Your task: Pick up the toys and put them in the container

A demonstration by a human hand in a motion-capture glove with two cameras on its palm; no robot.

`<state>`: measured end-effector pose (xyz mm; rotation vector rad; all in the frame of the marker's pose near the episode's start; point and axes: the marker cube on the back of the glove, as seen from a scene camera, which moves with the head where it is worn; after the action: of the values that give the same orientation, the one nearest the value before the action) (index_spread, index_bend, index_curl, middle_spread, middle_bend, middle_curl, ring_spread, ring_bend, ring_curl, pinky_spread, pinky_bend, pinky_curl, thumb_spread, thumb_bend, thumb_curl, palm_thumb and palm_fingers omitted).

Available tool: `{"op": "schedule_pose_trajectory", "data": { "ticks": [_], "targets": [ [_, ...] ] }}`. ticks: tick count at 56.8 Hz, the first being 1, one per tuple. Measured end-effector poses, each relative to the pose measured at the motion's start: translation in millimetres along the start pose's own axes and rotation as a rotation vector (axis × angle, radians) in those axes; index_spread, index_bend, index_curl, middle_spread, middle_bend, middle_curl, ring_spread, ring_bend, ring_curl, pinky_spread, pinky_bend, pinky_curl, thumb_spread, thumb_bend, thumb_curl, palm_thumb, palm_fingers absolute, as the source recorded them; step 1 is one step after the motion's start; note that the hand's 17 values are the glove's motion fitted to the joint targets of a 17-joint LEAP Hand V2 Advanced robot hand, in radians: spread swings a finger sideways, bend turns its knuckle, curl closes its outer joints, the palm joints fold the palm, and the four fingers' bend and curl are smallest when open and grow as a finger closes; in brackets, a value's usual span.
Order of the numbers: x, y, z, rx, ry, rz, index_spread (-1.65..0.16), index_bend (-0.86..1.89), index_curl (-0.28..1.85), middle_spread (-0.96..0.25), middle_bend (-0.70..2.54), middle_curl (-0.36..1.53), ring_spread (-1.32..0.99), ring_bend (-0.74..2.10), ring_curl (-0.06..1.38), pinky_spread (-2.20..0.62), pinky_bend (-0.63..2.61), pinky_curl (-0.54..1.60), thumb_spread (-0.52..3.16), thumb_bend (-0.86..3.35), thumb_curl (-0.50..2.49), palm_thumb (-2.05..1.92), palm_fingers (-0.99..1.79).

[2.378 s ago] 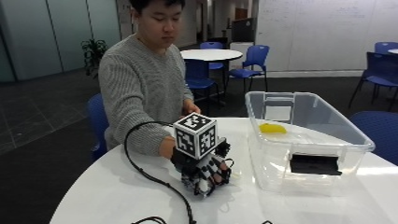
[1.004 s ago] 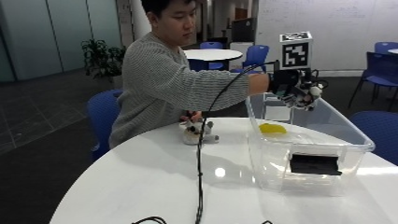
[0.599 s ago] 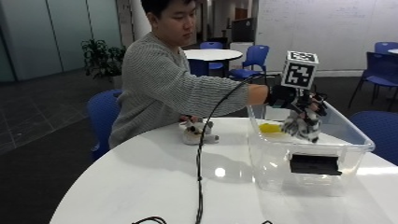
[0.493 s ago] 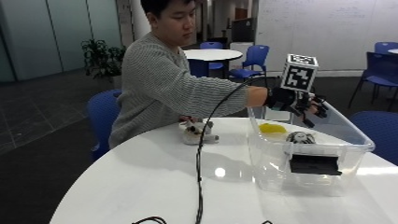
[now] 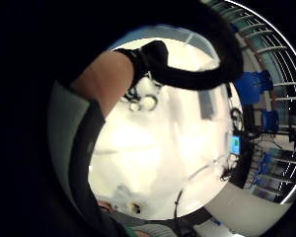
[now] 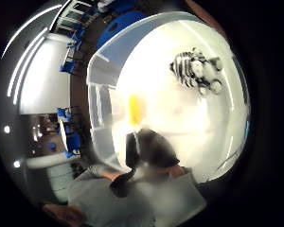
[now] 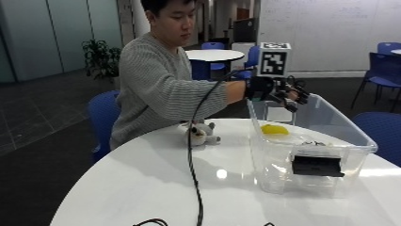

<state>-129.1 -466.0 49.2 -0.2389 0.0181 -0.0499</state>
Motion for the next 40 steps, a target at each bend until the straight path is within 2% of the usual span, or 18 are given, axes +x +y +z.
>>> {"op": "schedule_pose_trajectory", "data": {
  "ticks": [9, 17, 20, 26, 40],
  "targets": [
    [7.7, 108.4, -6.3, 0.037, -0.015, -0.128, -0.37, 0.16, 0.28, -0.21, 0.2, 0.46, -0.15, 0.44, 0.35, 0.06, 1.1, 0.32, 1.24, -0.02, 0.38, 0.03, -0.03],
    [5.4, 197.3, 34.2, 0.03, 0.214, -0.188, -0.37, 0.16, 0.29, -0.2, 0.2, 0.45, -0.14, 0.44, 0.35, 0.06, 1.08, 0.31, 1.24, -0.02, 0.36, 0.01, -0.01],
    [10.1, 219.5, 47.3, 0.037, 0.278, -0.149, -0.37, 0.16, 0.29, -0.2, 0.2, 0.45, -0.14, 0.44, 0.35, 0.06, 1.07, 0.31, 1.25, -0.02, 0.35, 0.01, -0.01],
    [-1.3, 245.9, 60.5, 0.051, 0.119, -0.067, -0.37, 0.16, 0.3, -0.19, 0.2, 0.44, -0.14, 0.44, 0.34, 0.06, 1.06, 0.31, 1.25, -0.02, 0.34, 0.01, -0.01],
    [-0.3, 252.5, 77.5, 0.038, 0.098, -0.065, -0.38, 0.17, 0.3, -0.19, 0.2, 0.43, -0.14, 0.44, 0.34, 0.05, 1.04, 0.31, 1.25, -0.02, 0.33, 0.01, 0.0]
  ]
}}
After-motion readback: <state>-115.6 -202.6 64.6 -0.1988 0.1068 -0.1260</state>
